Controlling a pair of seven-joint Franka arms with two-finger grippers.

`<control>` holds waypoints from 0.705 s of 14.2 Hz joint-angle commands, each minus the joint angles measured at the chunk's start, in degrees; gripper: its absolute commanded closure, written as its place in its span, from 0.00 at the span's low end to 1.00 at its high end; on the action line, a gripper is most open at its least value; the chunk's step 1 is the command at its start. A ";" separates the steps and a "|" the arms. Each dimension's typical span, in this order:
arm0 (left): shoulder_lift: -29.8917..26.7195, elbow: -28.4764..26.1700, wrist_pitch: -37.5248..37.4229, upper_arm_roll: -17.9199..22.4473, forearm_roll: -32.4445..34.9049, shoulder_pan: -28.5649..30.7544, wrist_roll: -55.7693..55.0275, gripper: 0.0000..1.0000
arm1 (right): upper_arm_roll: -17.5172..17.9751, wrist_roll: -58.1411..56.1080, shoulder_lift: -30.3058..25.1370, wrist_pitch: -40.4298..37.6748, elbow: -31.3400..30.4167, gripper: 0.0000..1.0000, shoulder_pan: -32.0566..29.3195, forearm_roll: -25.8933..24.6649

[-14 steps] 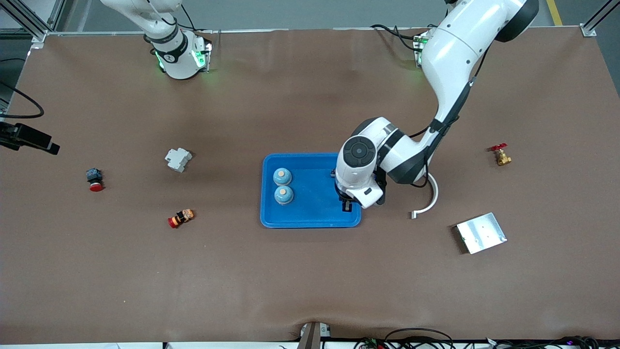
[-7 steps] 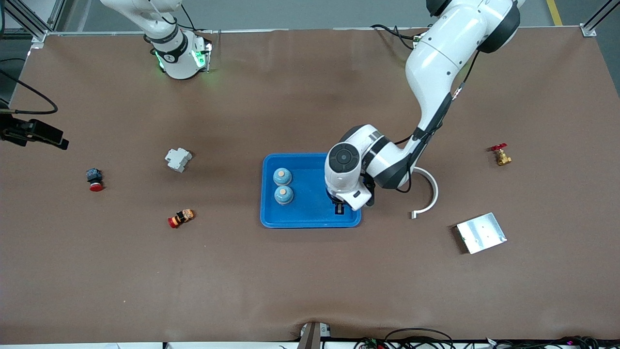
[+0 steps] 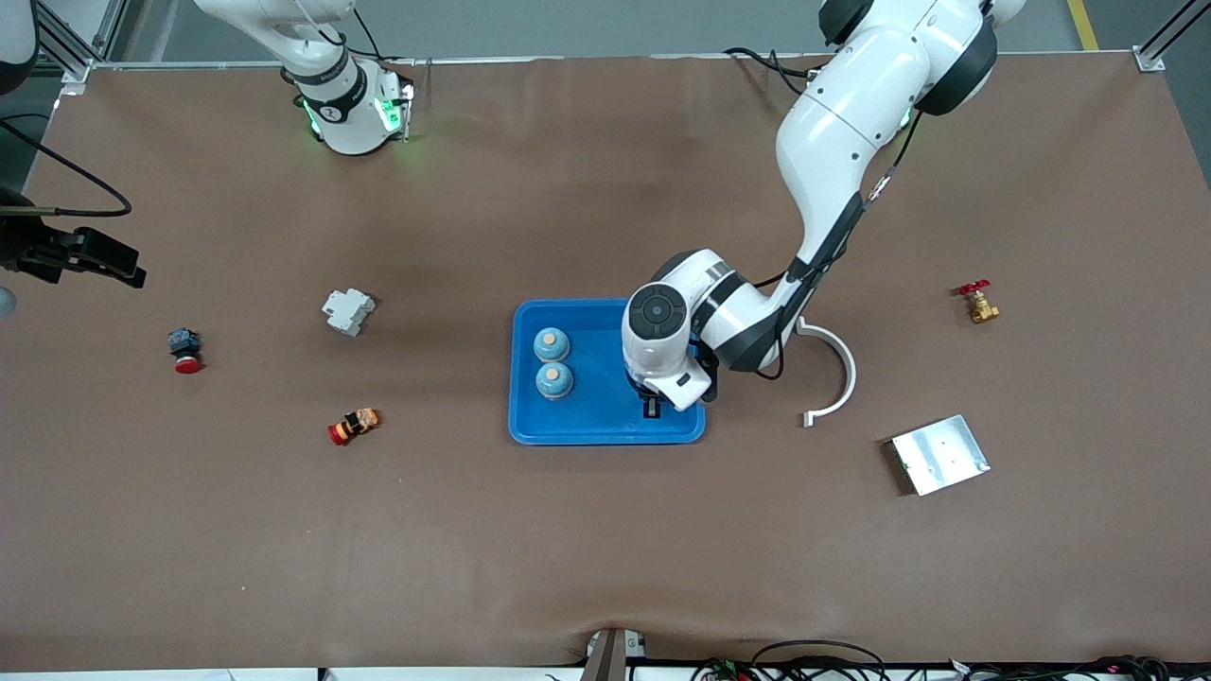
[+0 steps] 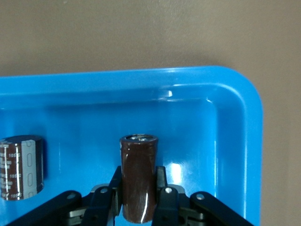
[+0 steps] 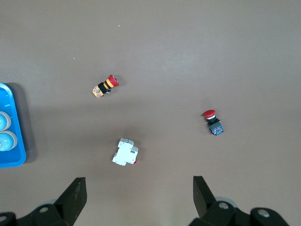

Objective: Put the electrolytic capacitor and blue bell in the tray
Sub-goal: 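Lower the capacitor into the tray with the left gripper and open it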

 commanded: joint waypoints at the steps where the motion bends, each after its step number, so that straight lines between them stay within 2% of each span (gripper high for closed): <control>1: 0.91 1.81 0.92 0.84 0.69 -1.05 -1.72 1.00 | -0.18 -0.11 -1.98 0.09 -1.95 0.00 0.11 -0.76; 5: 1.18 1.64 0.92 0.84 1.04 -1.05 -0.85 1.00 | -0.36 -0.02 -1.98 0.18 -2.04 0.00 0.11 -0.58; 6: 1.09 1.55 0.92 0.84 1.21 -1.05 -0.93 0.01 | -0.36 -0.02 -1.98 0.09 -1.95 0.00 0.11 -0.58; 10: 0.04 1.55 -0.04 0.84 1.31 -0.97 -0.93 0.00 | -0.44 0.07 -1.98 -0.09 -2.04 0.00 -0.15 -0.50</control>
